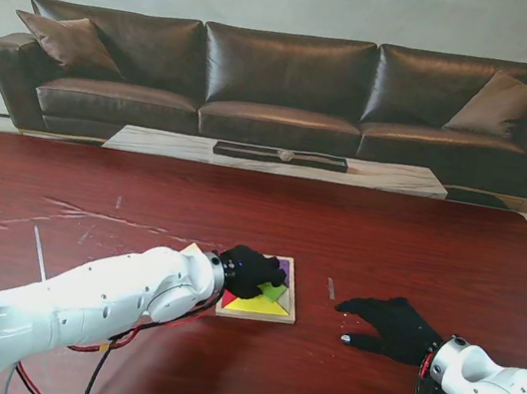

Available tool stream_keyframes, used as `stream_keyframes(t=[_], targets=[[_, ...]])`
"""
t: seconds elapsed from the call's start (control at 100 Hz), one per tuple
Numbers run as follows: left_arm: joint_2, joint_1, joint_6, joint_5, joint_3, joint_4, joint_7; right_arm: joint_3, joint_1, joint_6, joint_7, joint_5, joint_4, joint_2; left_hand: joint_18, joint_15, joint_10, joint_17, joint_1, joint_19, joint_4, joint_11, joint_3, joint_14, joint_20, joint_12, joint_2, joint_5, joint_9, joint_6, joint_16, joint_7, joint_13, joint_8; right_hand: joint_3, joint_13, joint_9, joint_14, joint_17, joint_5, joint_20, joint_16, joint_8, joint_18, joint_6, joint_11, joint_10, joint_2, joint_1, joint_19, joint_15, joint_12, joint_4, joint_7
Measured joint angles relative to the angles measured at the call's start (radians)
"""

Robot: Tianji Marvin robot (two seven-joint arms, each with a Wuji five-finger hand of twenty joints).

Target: Assemble the tangram pieces into a square

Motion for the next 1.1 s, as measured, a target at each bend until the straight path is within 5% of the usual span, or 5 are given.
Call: stream_keyframes(t=[0.37, 0.74, 0.94, 1.1], targets=[[-0.048, -0.003, -0.005, -0.016, 0.021, 0.079, 0.062, 0.002, -0.001, 0.001, 0.001, 0.0, 0.0, 0.0, -0.008, 0.052, 0.0, 0.021, 0.005, 0.034, 0.0, 0.038, -0.019, -0.008, 0.0, 0.024, 0.003, 0.0, 0.032, -0.006, 0.056, 0.045, 0.012, 0.017, 0.0, 0.0, 0.0, 0.0, 0.0, 0.0, 0.0, 0.0, 0.0, 0.0, 0.0, 0.0, 0.0, 0.0, 0.0, 0.0, 0.0, 0.0, 0.0, 0.0], [-0.066, -0.008, -0.002, -0.022, 0.029, 0.104, 0.078, 0.003, -0.001, 0.001, 0.001, 0.0, 0.002, 0.0, -0.008, 0.053, 0.0, 0.024, 0.088, 0.055, 0.0, 0.041, -0.134, -0.009, 0.0, 0.029, 0.016, 0.001, 0.051, -0.021, 0.082, 0.078, 0.024, -0.013, 0.0, 0.0, 0.0, 0.0, 0.0, 0.0, 0.0, 0.0, 0.0, 0.0, 0.0, 0.0, 0.0, 0.0, 0.0, 0.0, 0.0, 0.0, 0.0, 0.0], [-0.069, -0.011, 0.009, -0.02, 0.031, 0.11, 0.085, 0.004, -0.001, 0.001, 0.001, -0.001, 0.002, 0.0, -0.008, 0.054, 0.0, 0.046, 0.199, 0.076, 0.0, 0.02, -0.264, -0.01, 0.0, 0.166, 0.032, 0.005, 0.074, -0.049, 0.114, 0.129, 0.057, -0.042, 0.0, 0.0, 0.0, 0.0, 0.0, 0.0, 0.0, 0.0, 0.0, 0.0, 0.0, 0.0, 0.0, 0.0, 0.0, 0.0, 0.0, 0.0, 0.0, 0.0], [-0.07, -0.007, 0.028, -0.018, 0.027, 0.11, 0.095, 0.003, -0.001, 0.001, 0.001, -0.001, 0.002, 0.0, -0.008, 0.054, 0.0, 0.047, 0.222, 0.082, 0.0, 0.01, -0.305, -0.01, 0.0, 0.18, 0.042, 0.005, 0.095, -0.057, 0.115, 0.132, 0.06, -0.057, 0.0, 0.0, 0.0, 0.0, 0.0, 0.0, 0.0, 0.0, 0.0, 0.0, 0.0, 0.0, 0.0, 0.0, 0.0, 0.0, 0.0, 0.0, 0.0, 0.0]])
